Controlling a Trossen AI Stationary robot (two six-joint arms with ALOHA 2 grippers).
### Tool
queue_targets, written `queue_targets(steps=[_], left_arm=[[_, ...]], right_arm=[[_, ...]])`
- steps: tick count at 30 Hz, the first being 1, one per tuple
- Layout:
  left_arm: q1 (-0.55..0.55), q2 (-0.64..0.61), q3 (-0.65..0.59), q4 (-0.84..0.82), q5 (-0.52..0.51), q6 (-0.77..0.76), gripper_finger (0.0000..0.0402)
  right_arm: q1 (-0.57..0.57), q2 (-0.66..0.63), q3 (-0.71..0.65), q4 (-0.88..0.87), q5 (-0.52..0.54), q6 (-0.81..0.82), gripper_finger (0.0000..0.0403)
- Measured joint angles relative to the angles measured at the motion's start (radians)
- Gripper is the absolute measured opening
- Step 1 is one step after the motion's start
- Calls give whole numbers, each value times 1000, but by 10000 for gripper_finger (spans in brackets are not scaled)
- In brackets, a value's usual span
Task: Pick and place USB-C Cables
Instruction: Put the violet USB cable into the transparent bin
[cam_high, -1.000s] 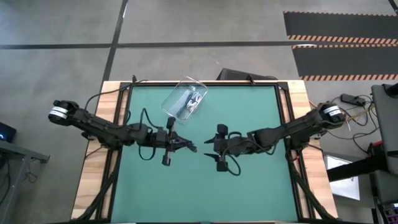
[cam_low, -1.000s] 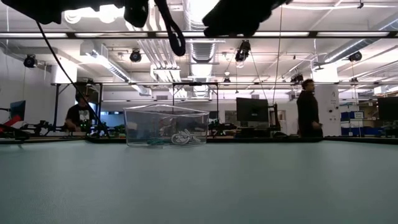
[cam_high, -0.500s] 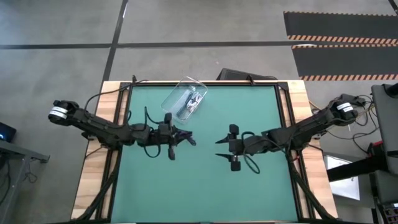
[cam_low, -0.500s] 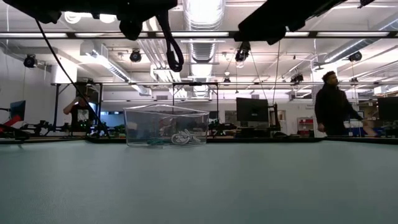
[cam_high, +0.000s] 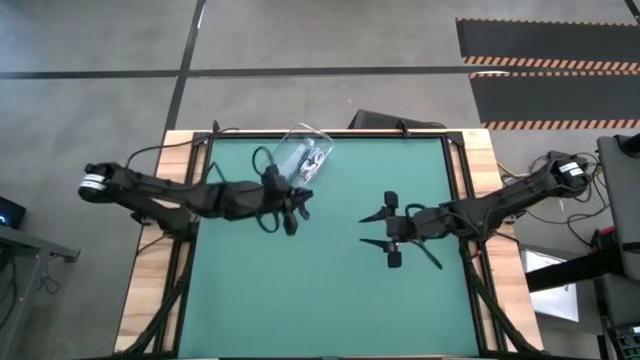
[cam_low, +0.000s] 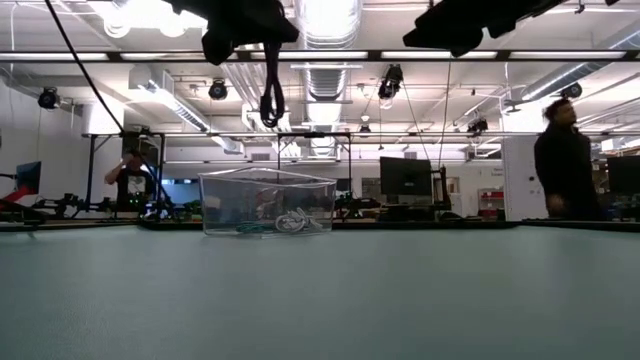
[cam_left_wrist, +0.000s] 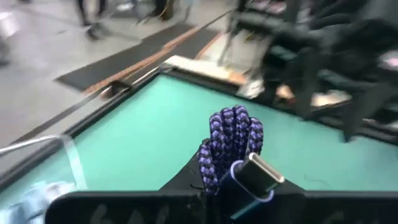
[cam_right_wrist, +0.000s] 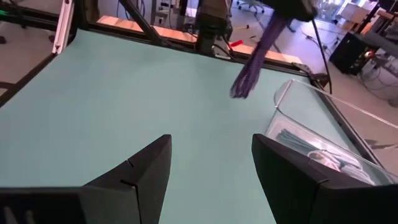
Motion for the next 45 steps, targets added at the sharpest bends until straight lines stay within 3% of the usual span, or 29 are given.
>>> queue_targets(steps=[10, 16, 26, 36, 45], left_arm=[[152, 101, 309, -490, -25, -73, 5], [257, 213, 466, -622, -14, -72, 5], [454, 406, 684, -799, 150, -49, 5], [605, 509, 716, -845, 199, -44, 5], [644, 588, 715, -844, 201, -44, 5]], right_arm=[[0, -144, -71, 0, 0, 1, 215], [0, -199, -111, -3, 0, 1, 215], [0, -272, -140, -2, -4, 11, 215], [0, -273, -141, -25, -5, 9, 215], [0, -273, -141, -25, -4, 6, 215]])
